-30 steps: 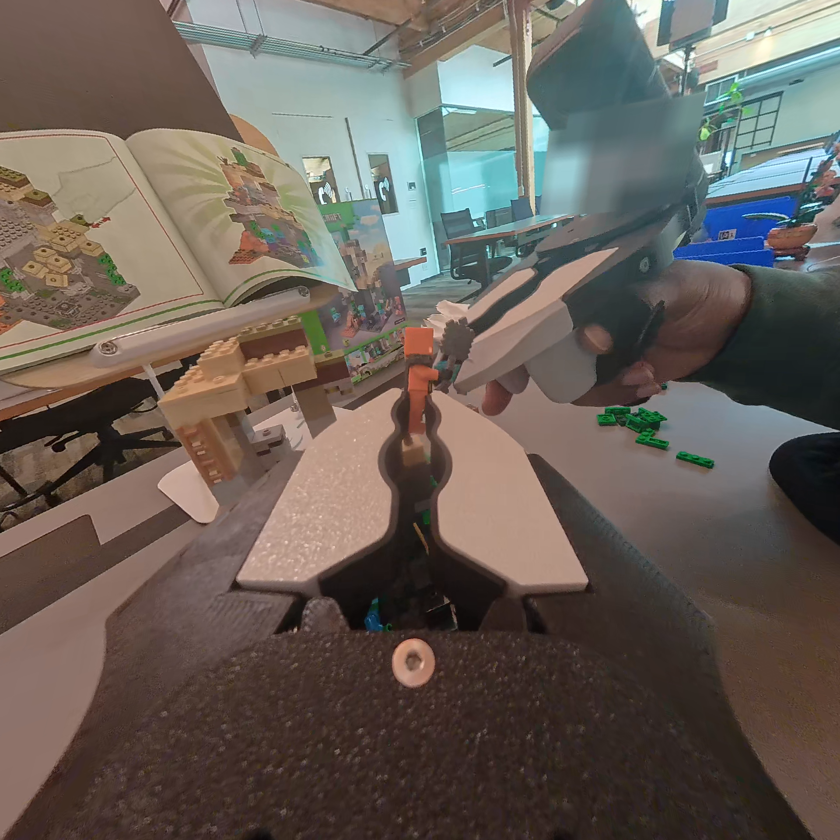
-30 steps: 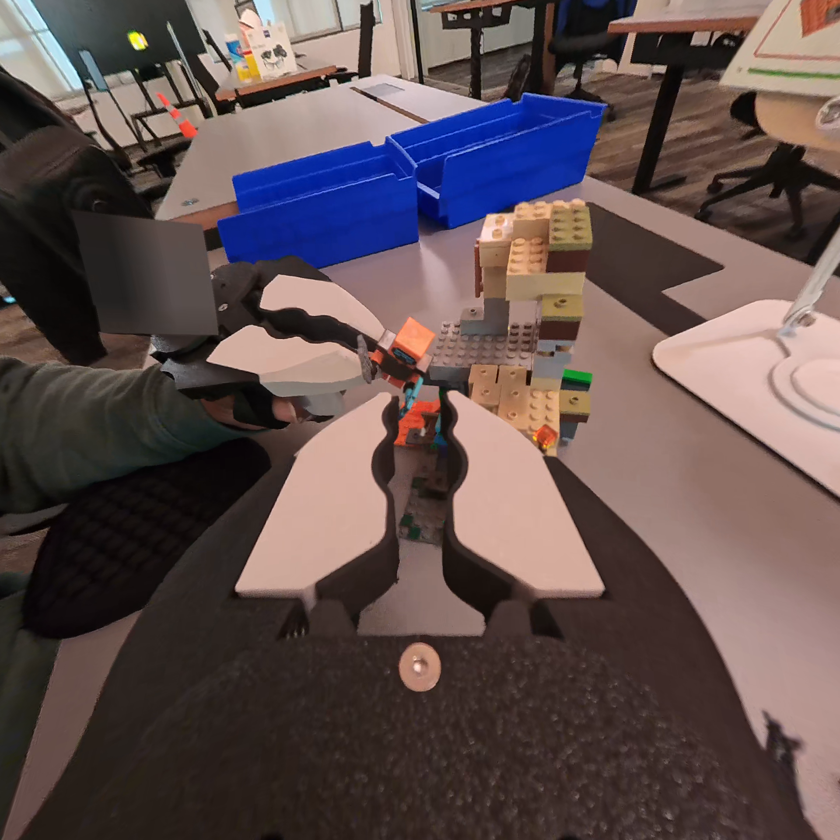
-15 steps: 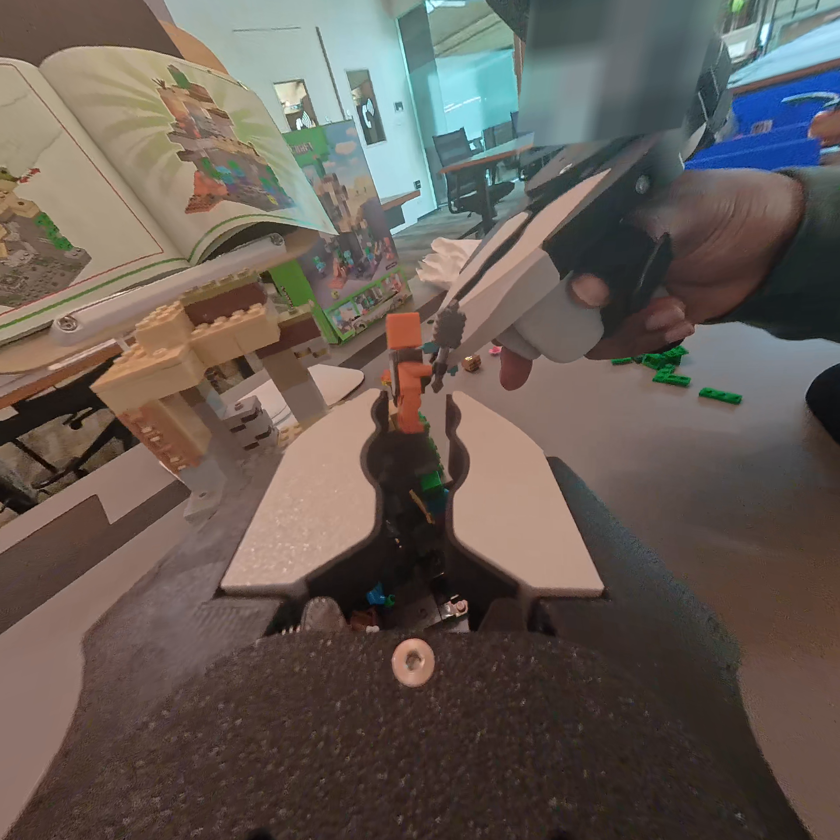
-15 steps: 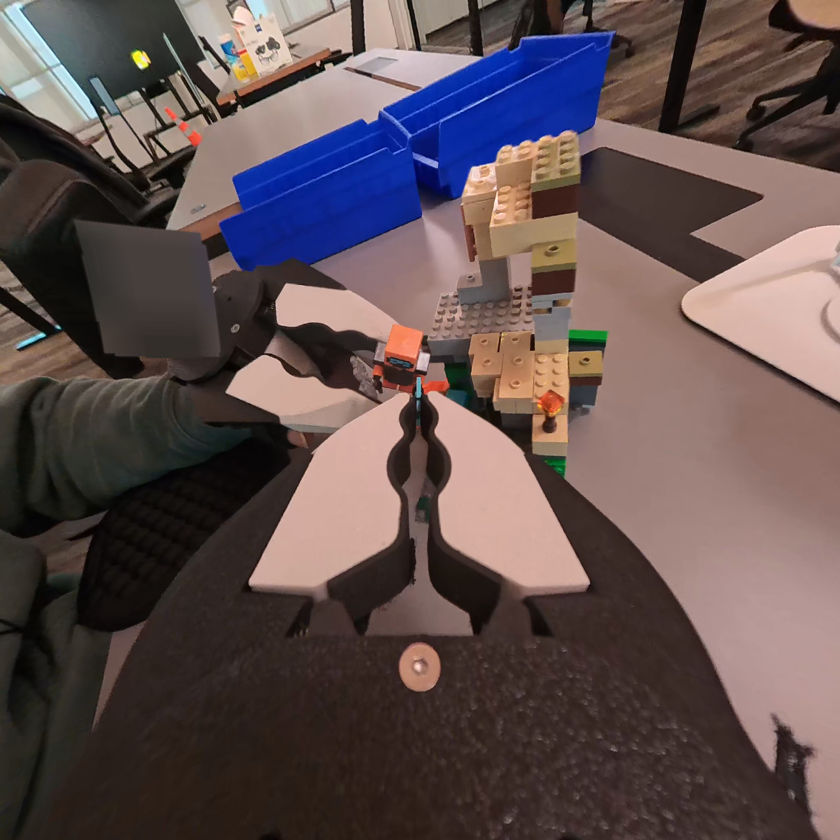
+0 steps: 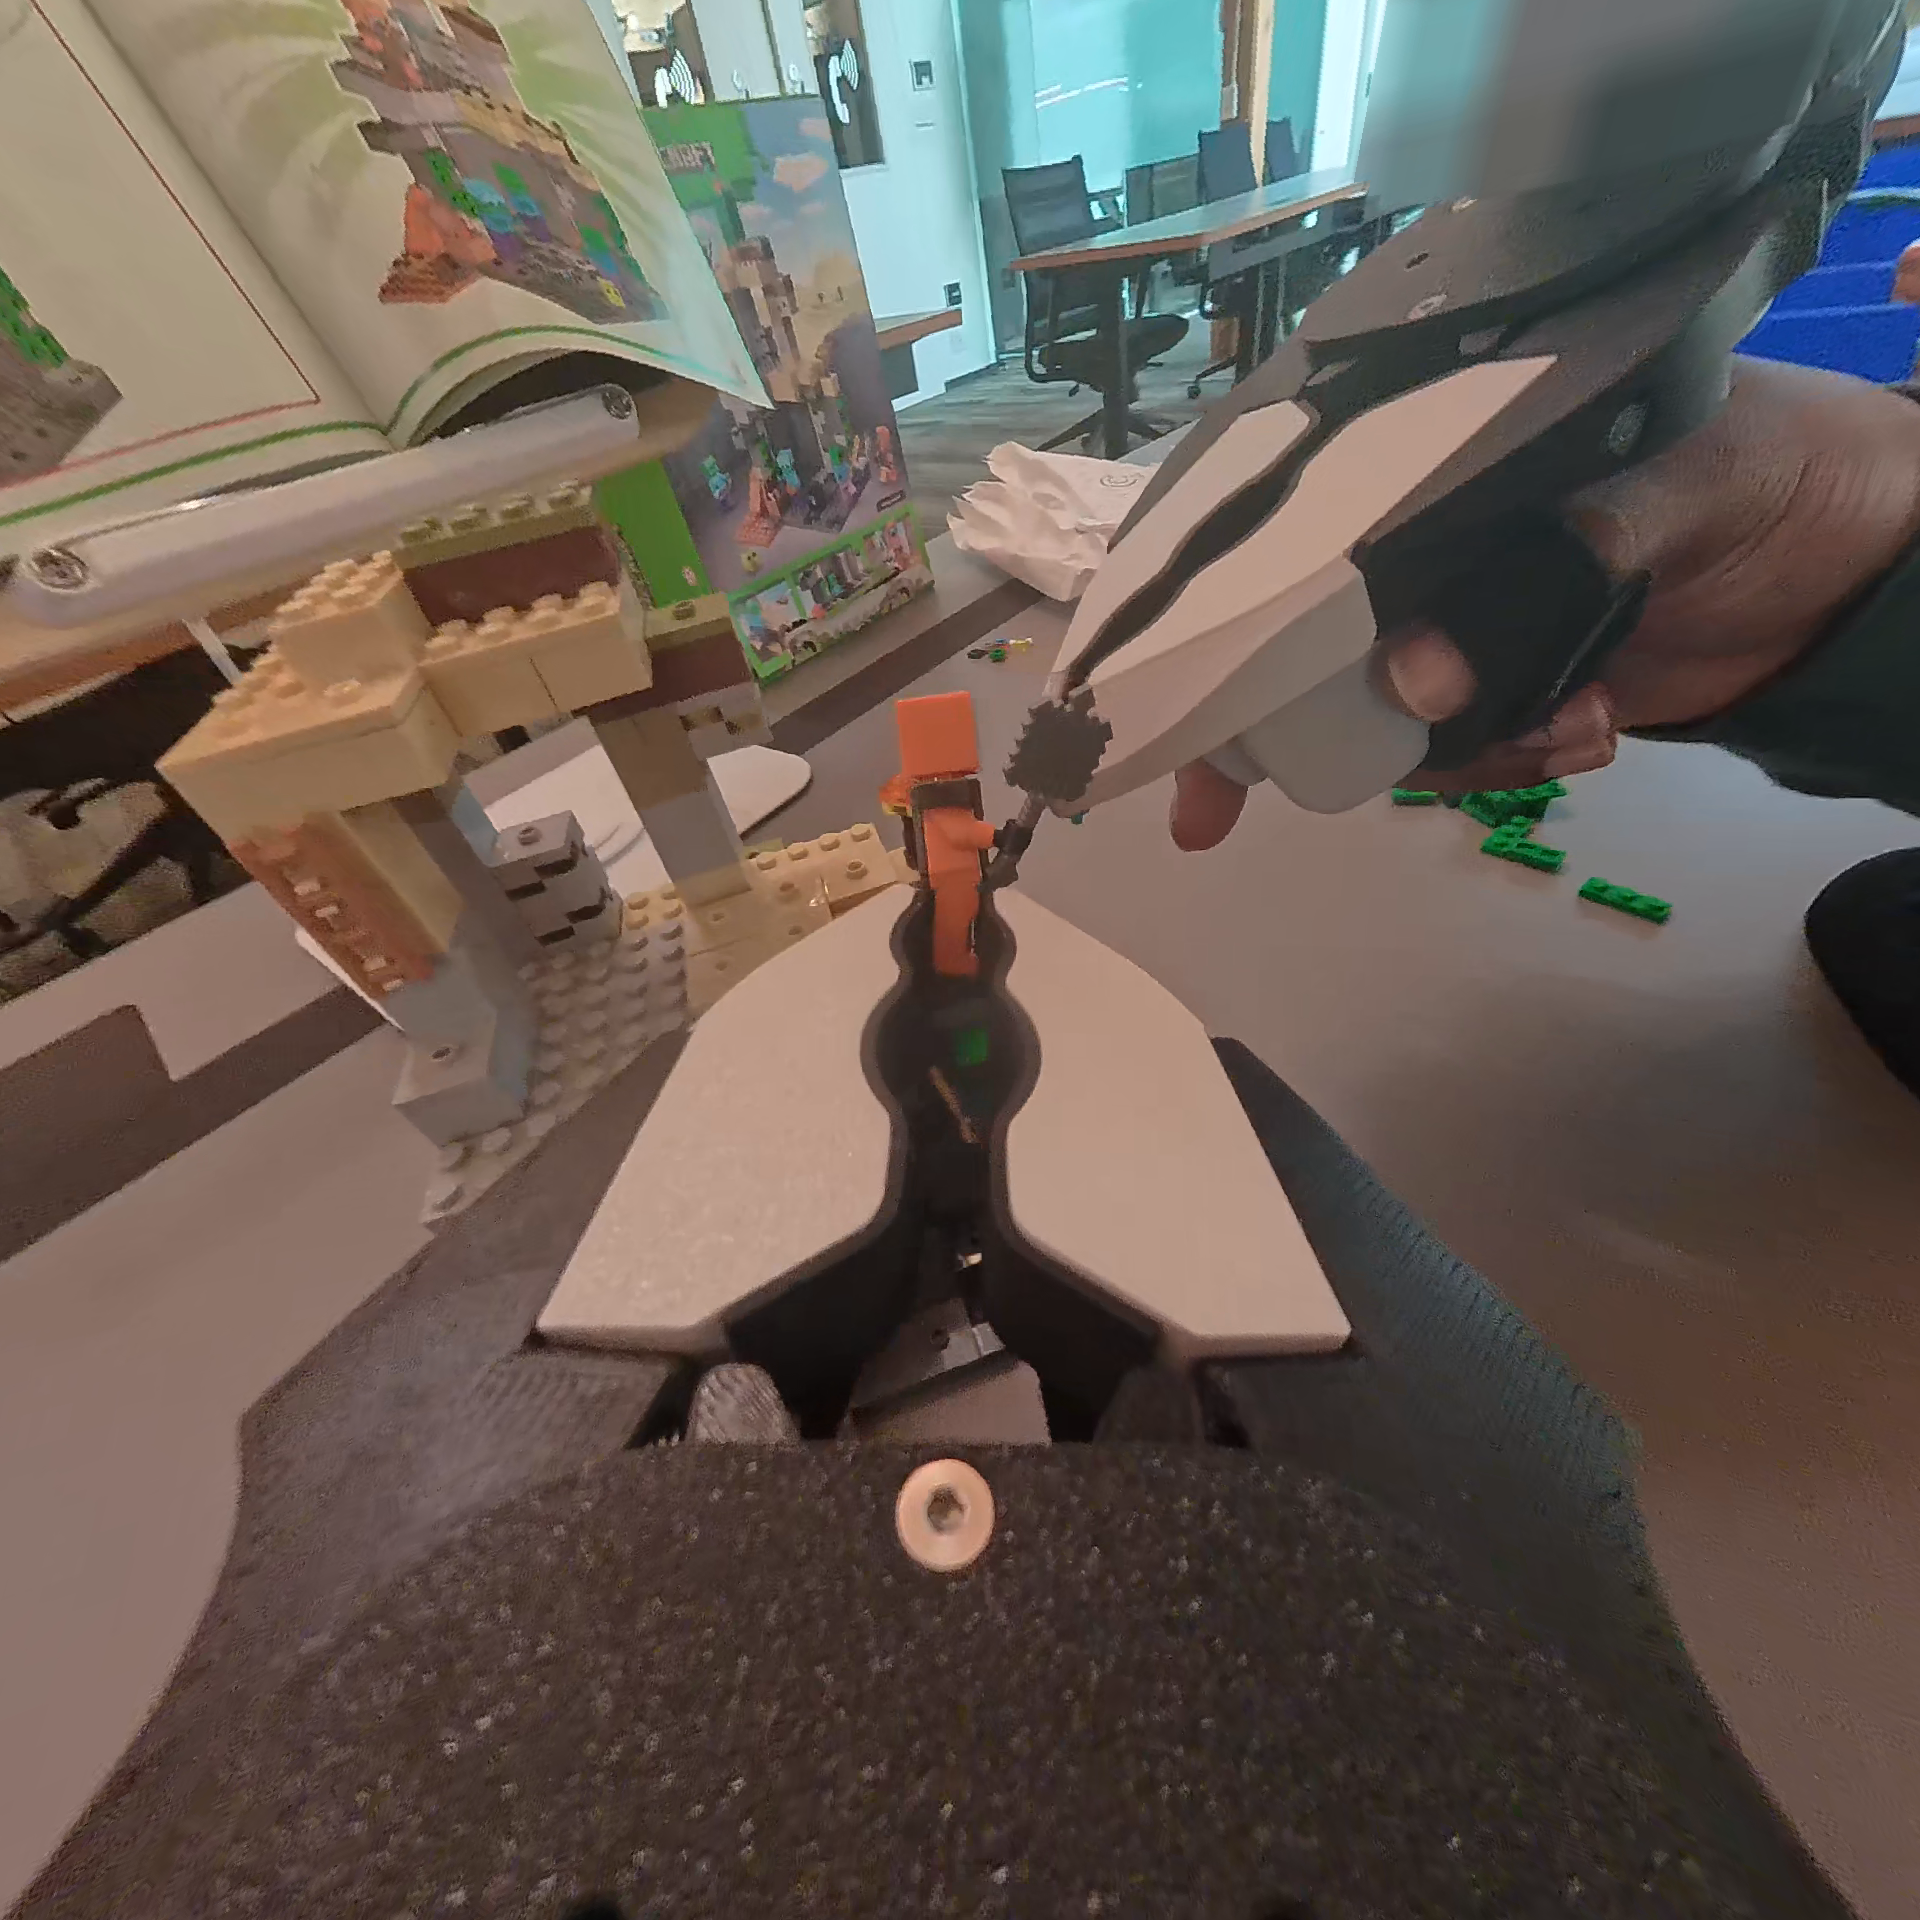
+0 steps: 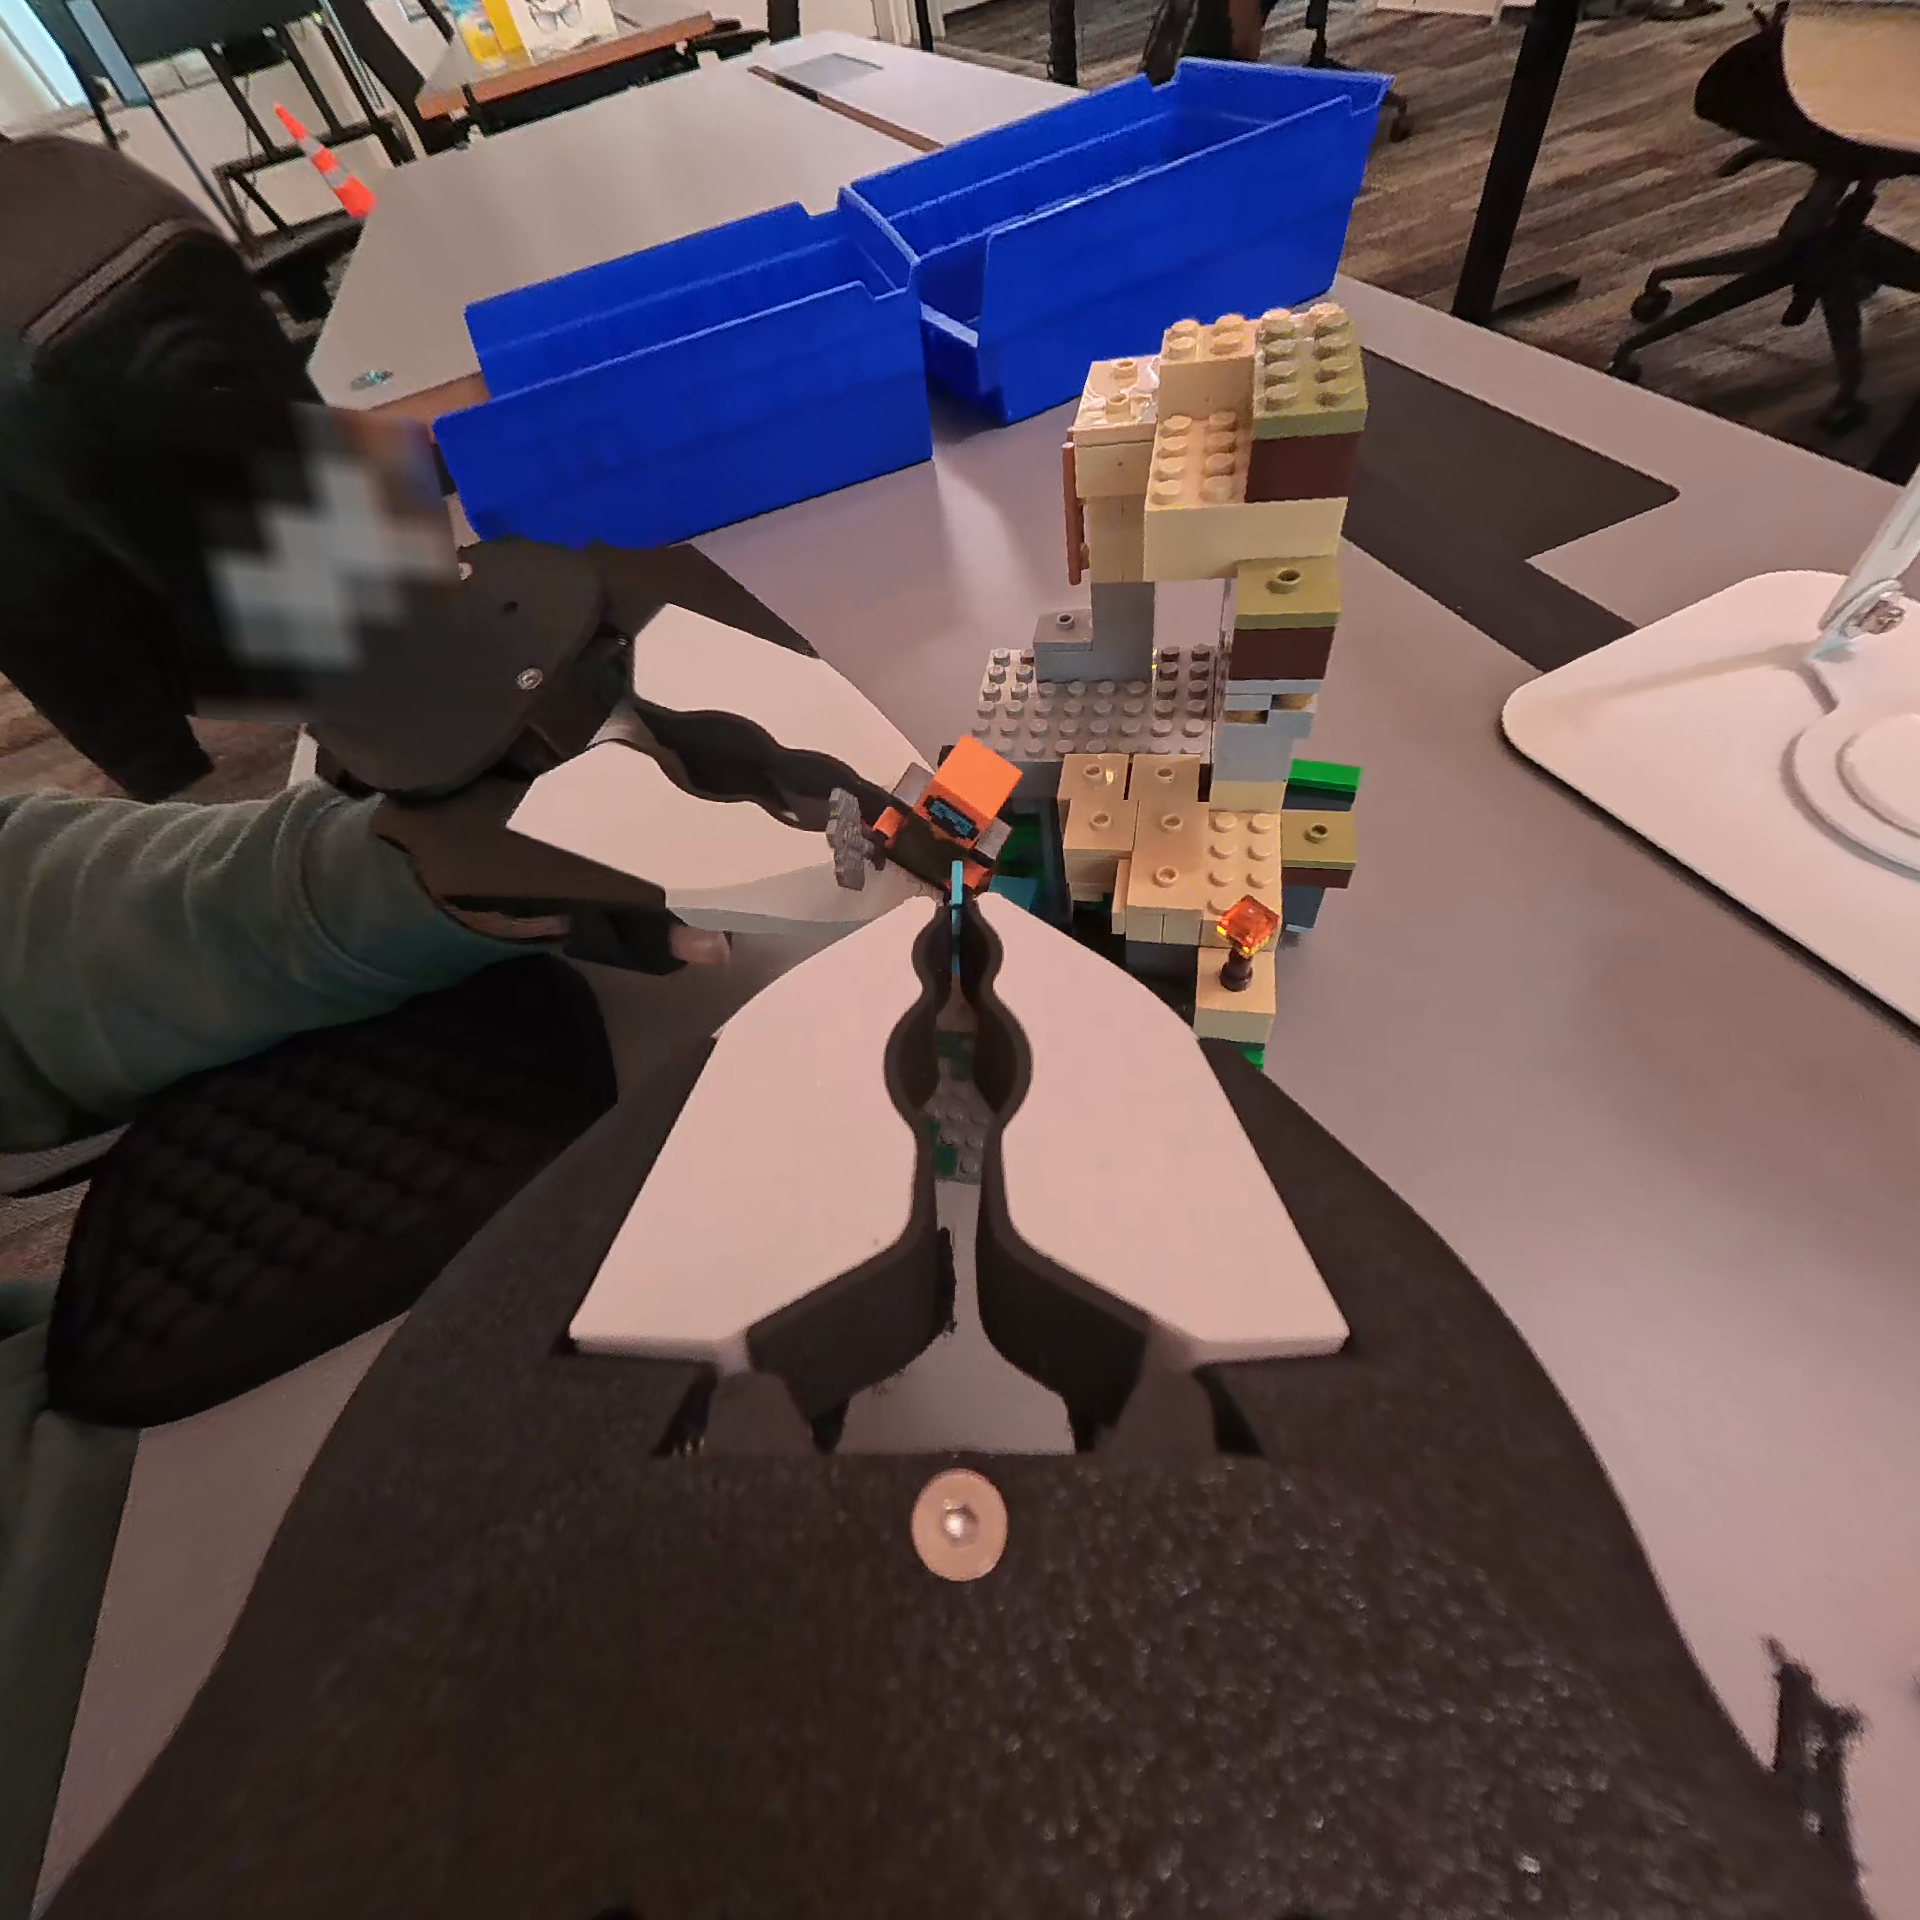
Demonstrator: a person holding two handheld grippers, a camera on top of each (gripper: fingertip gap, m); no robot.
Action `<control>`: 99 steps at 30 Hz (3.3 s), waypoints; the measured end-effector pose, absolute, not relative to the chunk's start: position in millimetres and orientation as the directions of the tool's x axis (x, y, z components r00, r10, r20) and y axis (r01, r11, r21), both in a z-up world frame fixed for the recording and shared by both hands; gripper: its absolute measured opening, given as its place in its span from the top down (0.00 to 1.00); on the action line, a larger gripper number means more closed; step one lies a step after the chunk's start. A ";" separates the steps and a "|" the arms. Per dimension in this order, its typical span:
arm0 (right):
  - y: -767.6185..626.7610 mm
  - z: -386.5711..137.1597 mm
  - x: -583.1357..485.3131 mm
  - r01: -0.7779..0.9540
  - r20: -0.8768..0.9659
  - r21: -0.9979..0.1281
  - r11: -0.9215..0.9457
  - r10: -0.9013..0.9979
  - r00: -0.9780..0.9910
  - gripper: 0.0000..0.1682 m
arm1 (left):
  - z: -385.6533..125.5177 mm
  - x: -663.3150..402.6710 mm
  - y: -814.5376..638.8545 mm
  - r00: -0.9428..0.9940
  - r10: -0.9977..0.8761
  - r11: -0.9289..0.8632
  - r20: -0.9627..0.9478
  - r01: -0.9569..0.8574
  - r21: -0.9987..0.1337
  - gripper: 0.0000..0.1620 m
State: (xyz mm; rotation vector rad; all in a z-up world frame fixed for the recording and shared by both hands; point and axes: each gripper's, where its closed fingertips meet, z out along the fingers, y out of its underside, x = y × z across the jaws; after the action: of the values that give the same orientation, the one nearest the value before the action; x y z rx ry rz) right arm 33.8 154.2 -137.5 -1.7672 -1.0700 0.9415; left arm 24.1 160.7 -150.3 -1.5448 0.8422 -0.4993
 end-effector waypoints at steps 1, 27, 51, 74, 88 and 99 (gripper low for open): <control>153.7 -136.6 34.3 0.285 -0.173 -0.917 -0.279 0.922 0.348 0.99 | -150.0 24.4 160.1 0.637 -0.759 -0.001 -0.137 -0.212 -0.977 0.95; 141.8 -131.1 82.6 0.337 -0.126 -0.914 -0.225 0.948 0.292 0.99 | -132.7 18.5 152.6 0.602 -0.798 -0.071 -0.014 -0.116 -0.991 0.95; 285.9 -209.8 304.8 0.353 0.128 -0.831 -0.431 0.470 0.873 0.99 | -188.9 65.0 129.3 0.475 -0.880 -0.132 0.000 -0.243 -0.961 0.95; 298.8 -215.8 287.7 0.432 0.197 -0.832 -0.349 0.542 0.817 0.71 | -201.3 67.5 130.6 0.477 -0.878 -0.120 -0.041 -0.303 -0.945 0.95; 198.8 -161.1 190.1 0.187 -0.112 -0.946 -0.265 0.808 0.579 0.73 | -204.3 60.2 140.1 0.542 -0.839 -0.151 -0.049 -0.317 -0.936 0.95; 123.6 -176.3 65.9 0.286 -0.194 -0.901 -0.327 0.892 0.409 0.83 | -193.5 58.0 141.6 0.575 -0.739 0.055 -0.352 -0.469 -0.882 0.95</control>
State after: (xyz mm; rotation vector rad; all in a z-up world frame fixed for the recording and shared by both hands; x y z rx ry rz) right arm 65.9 123.6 -176.3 -1.8304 -1.0143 0.9128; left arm 58.0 141.6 -193.5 -1.5872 1.0451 -0.2763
